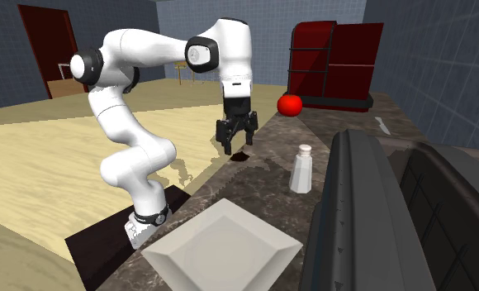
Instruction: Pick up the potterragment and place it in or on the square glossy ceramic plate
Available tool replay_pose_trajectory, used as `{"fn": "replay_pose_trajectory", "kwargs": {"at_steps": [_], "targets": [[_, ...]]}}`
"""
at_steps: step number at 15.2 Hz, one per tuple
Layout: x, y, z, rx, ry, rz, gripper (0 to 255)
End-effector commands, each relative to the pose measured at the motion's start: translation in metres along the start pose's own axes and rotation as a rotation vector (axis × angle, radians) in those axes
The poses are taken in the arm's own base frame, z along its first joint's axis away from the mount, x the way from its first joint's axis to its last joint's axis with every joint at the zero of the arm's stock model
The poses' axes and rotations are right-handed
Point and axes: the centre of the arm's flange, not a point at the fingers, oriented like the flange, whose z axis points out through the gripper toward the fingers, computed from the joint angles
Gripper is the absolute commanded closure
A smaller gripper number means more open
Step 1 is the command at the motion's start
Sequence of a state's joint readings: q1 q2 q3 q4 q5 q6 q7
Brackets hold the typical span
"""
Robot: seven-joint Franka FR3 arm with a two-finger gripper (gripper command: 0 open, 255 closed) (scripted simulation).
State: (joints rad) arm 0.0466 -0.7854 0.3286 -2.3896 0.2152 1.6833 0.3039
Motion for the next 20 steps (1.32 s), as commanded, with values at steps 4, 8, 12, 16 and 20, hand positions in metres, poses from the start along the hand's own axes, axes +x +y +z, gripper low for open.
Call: {"fn": "replay_pose_trajectory", "kwargs": {"at_steps": [4,8,12,16,20], "targets": [[-0.0004,0.0001,0.0197,0.000,0.001,0.001,0],[-0.0004,0.0001,0.0197,0.000,0.001,0.001,0],[-0.0004,0.0001,0.0196,0.000,0.001,0.001,255],[-0.0004,0.0001,0.0196,0.000,0.001,0.001,255],[-0.0004,0.0001,0.0196,0.000,0.001,0.001,255]]}}
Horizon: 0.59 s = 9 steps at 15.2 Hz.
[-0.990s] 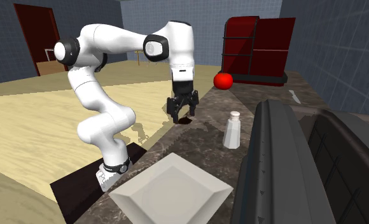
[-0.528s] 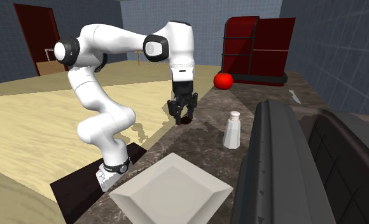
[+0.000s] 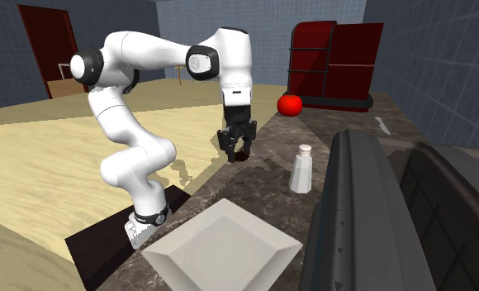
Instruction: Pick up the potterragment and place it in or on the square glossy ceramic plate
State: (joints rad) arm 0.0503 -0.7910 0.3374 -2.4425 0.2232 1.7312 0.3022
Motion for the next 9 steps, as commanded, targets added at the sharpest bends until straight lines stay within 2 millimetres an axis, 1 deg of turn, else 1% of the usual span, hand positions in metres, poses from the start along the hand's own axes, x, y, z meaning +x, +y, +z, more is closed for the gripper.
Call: {"fn": "replay_pose_trajectory", "kwargs": {"at_steps": [1,9], "targets": [[0.000,0.000,-0.005,0.000,0.000,0.000,255],[0.003,0.000,-0.047,0.000,0.000,0.000,255]]}}
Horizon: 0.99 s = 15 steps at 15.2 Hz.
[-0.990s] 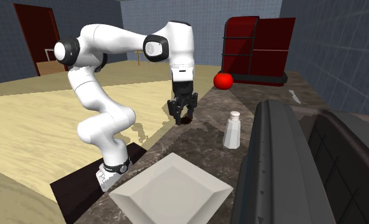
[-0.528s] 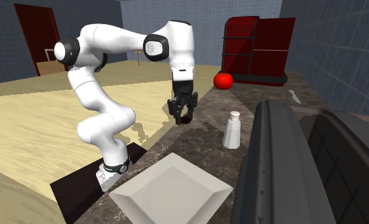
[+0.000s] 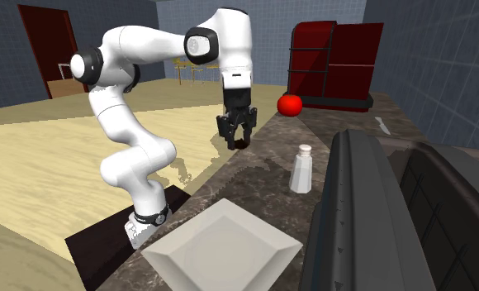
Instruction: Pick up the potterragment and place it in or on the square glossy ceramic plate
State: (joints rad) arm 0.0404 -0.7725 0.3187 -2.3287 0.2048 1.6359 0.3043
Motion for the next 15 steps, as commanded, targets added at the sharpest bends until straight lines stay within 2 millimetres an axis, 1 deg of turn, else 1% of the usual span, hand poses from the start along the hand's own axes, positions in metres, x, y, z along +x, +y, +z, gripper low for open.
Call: {"fn": "replay_pose_trajectory", "kwargs": {"at_steps": [1,8,9,15], "targets": [[0.000,-0.001,-0.012,0.000,0.000,0.000,255],[0.002,-0.001,-0.049,0.000,0.000,0.000,255],[0.002,-0.001,-0.050,0.000,0.000,0.000,255],[0.052,0.061,-0.049,0.000,0.000,0.000,255]]}}
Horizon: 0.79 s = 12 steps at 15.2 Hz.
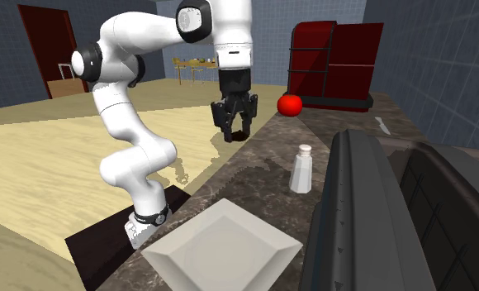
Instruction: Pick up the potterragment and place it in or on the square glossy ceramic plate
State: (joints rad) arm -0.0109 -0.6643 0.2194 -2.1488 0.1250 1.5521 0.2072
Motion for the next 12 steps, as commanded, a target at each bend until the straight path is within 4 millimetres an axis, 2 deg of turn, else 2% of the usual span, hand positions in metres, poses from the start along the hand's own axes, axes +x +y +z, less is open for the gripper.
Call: {"fn": "replay_pose_trajectory", "kwargs": {"at_steps": [1,12], "targets": [[0.016,0.020,0.000,-0.001,0.000,-0.001,255],[0.107,0.134,0.001,-0.001,0.000,-0.001,255]]}}
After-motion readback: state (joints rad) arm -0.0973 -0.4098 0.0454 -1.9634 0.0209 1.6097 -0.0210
